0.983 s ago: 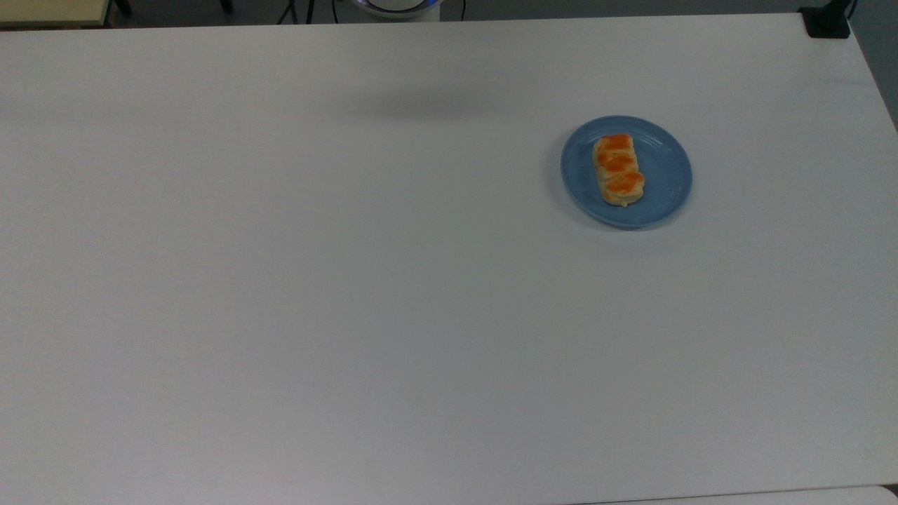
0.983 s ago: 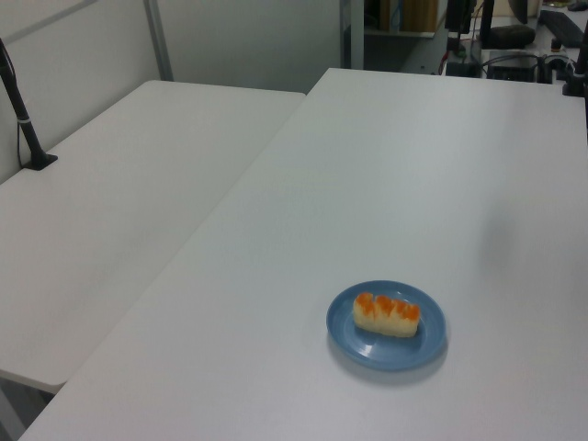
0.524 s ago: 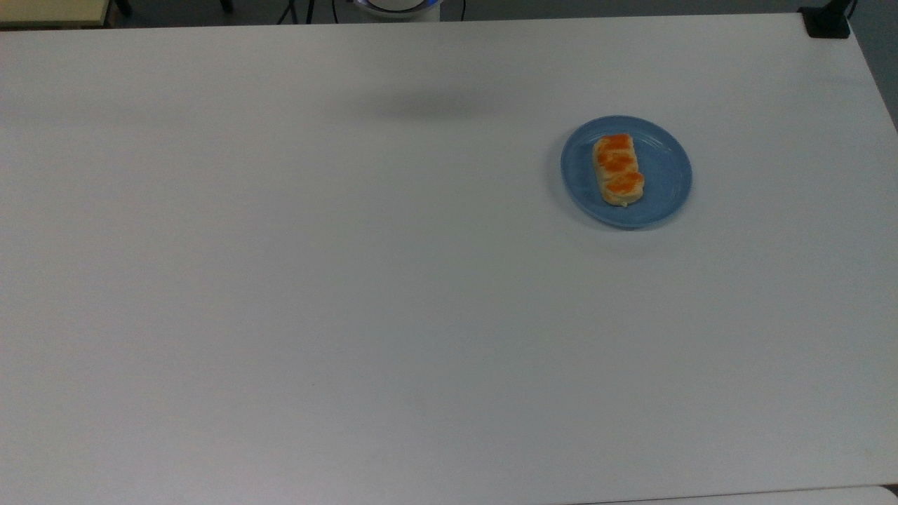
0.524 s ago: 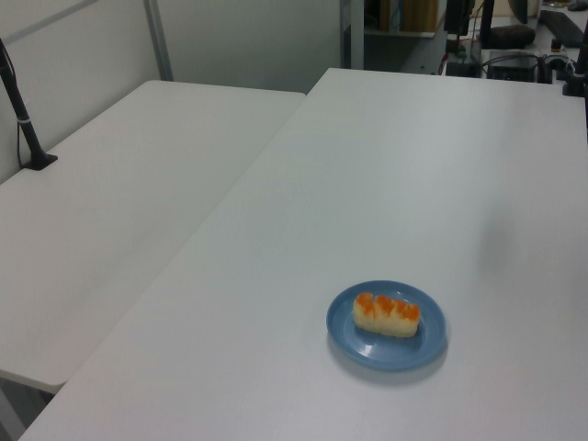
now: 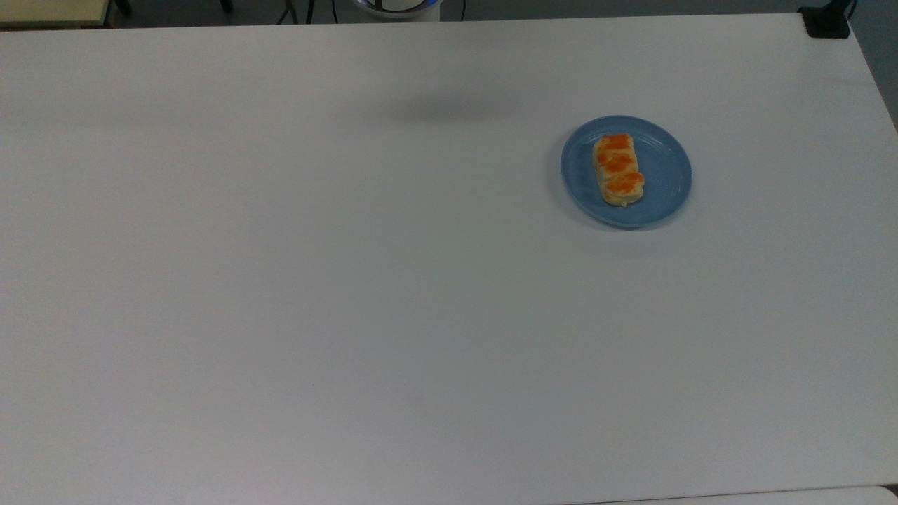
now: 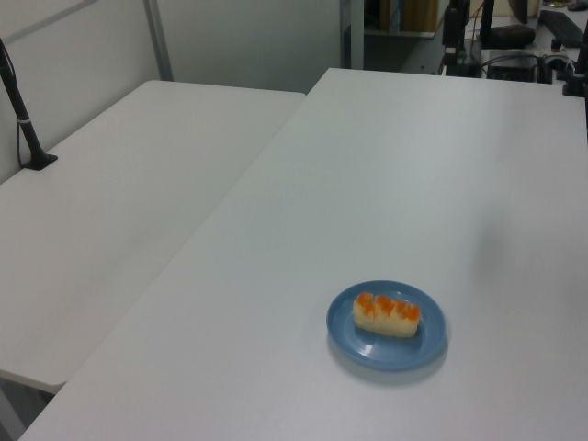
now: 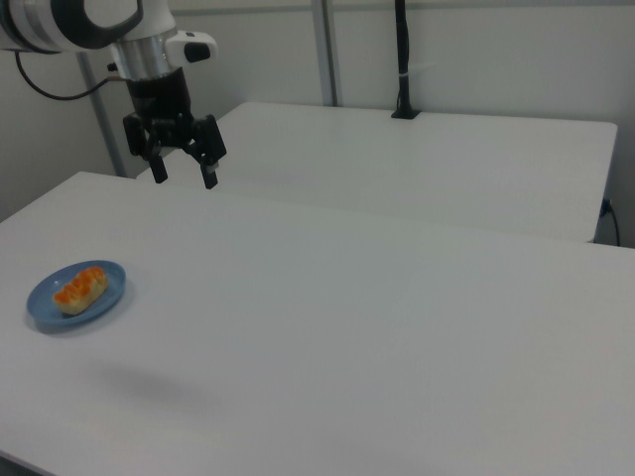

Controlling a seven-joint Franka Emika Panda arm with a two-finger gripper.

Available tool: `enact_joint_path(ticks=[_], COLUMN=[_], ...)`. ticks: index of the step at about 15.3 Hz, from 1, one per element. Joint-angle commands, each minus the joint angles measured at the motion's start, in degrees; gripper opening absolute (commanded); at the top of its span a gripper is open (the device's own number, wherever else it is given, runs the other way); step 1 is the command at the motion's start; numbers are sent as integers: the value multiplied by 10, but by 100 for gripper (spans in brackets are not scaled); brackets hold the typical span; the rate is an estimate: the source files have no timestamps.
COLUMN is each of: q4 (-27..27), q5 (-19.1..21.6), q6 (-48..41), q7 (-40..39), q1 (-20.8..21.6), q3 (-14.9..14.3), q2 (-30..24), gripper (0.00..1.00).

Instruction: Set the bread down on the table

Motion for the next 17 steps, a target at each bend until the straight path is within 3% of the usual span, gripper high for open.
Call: enact_joint_path(ticks=[1,4,8,10,13,17], q4=[-9,9,-8,-35,-63,-65], q5=[-14,-8,2,31,70,75], q6=[-54,-90,-55,-16,47,133], q7=[-27,-50,69,111,128,205], q1=[24,36,45,47,72,126], q3=[11,26,112,138,146,146], q2=[-5,-12,8,12,30,106], gripper=[100,100,100,100,100,100])
